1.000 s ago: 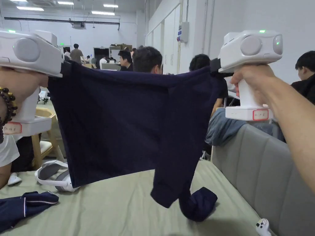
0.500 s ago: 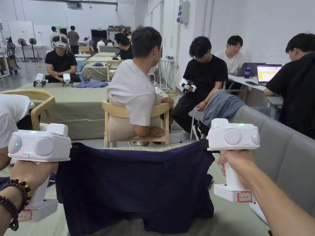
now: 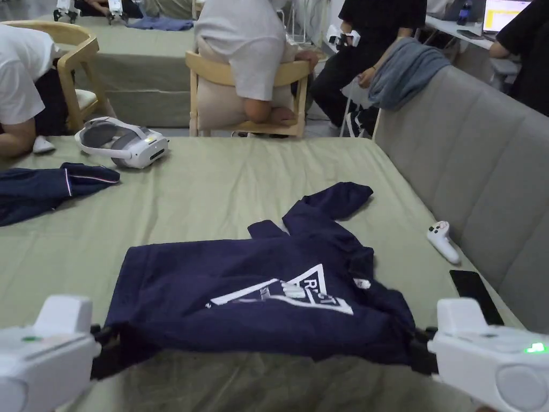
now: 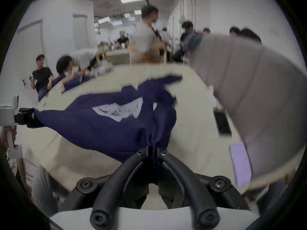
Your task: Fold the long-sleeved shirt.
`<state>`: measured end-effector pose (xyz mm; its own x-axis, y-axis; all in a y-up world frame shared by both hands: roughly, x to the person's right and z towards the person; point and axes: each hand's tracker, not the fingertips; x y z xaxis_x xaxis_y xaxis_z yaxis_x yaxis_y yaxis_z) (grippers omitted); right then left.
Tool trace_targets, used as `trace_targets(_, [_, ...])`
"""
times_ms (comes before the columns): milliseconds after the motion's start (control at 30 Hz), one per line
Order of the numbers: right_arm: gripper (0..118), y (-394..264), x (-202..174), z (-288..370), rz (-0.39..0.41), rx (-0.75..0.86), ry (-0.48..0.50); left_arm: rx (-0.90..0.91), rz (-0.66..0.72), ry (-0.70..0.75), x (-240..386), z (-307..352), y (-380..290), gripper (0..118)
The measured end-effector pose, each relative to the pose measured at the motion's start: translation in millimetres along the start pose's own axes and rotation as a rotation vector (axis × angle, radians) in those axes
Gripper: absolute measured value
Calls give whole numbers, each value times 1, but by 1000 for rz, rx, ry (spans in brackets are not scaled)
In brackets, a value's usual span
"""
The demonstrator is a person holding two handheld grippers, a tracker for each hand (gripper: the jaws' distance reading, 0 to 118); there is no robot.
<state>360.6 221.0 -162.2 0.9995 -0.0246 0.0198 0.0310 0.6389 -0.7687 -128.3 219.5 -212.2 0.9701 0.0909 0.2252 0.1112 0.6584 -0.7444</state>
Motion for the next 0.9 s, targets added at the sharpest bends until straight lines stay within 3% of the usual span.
trace_targets(133, [7, -63, -1, -30, 8, -230, 5, -216, 38, -51, 4, -31, -70, 10])
trace_targets(200, [8, -77, -4, -31, 29, -267, 8, -212, 42, -35, 4, -28, -77, 14])
trace_targets(233, [27, -78, -4, -31, 19, -276, 13, -202, 62, -38, 3, -26, -78, 37])
trace_targets(300, [83, -71, -4, -22, 18, -302, -8, -201, 121, -75, -1, -24, -70, 98])
trace_targets(333, [90, -64, -2, -16, 24, -295, -17, -206, 119, -72, -3, -13, -61, 98])
trace_targets(400, [107, -44, 3, -2, 12, -191, -9, -143, 95, -55, -1, 1, -46, 111])
trace_targets(433, [108, -30, 5, 7, -4, -134, 2, -89, 76, -65, -8, 5, -32, 106])
trace_targets(500, [102, 0, 11, 10, -37, -99, 7, -91, 76, -43, -10, 8, -6, 93])
trace_targets(533, [75, 15, 13, 9, -38, -81, 20, -71, 72, -34, -7, 7, 10, 73])
trace_targets(567, [33, 25, 14, -1, -15, -58, 24, -47, 53, -28, -4, 4, 24, 40])
trace_targets(600, [0, 37, 14, -8, 3, -44, 11, -23, 15, -10, -9, 1, 33, 5])
trace_targets(700, [0, 63, 10, -42, 60, -62, 11, 9, -27, 36, -1, -31, 75, 4])
trace_targets(733, [0, 71, 10, -52, 48, -63, 9, 11, -24, 38, -20, -55, 85, 4])
trace_targets(767, [0, 78, 10, -61, 46, -68, 10, 16, -8, 36, -23, -71, 99, 13])
trace_targets(800, [0, 84, 9, -71, 49, -77, 11, 22, 50, 31, -29, -90, 114, 39])
trace_targets(833, [0, 89, 1, -71, 50, -80, 10, 4, 89, 35, -38, -112, 131, 87])
trace_targets(867, [0, 93, 0, -78, 45, -86, 10, -43, 126, 47, -45, -134, 144, 110])
trace_targets(900, [0, 97, -1, -85, 40, -92, 11, -85, 142, 84, -50, -159, 154, 107])
